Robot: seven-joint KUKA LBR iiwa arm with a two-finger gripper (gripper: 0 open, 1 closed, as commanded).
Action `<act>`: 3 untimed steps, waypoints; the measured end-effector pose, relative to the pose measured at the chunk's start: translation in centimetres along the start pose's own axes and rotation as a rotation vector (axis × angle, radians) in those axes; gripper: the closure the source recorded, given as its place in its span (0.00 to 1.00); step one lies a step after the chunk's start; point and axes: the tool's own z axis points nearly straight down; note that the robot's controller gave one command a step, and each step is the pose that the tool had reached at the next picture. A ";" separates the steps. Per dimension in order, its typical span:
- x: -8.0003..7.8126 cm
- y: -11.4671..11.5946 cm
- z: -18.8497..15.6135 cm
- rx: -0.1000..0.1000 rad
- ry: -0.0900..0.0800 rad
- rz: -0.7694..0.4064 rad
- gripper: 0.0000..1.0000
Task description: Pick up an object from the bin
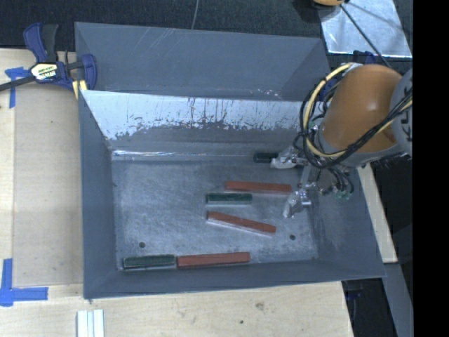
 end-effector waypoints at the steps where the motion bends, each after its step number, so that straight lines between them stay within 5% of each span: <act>1: -4.9 -1.6 7.0 -0.005 -0.008 0.128 1.00; 2: -4.9 -1.5 7.0 -0.005 -0.008 0.128 1.00; 3: -4.8 1.1 -5.8 -0.001 0.006 0.096 1.00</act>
Offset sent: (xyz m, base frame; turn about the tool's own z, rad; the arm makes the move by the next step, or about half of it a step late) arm 0.0000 0.0000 0.0000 0.0000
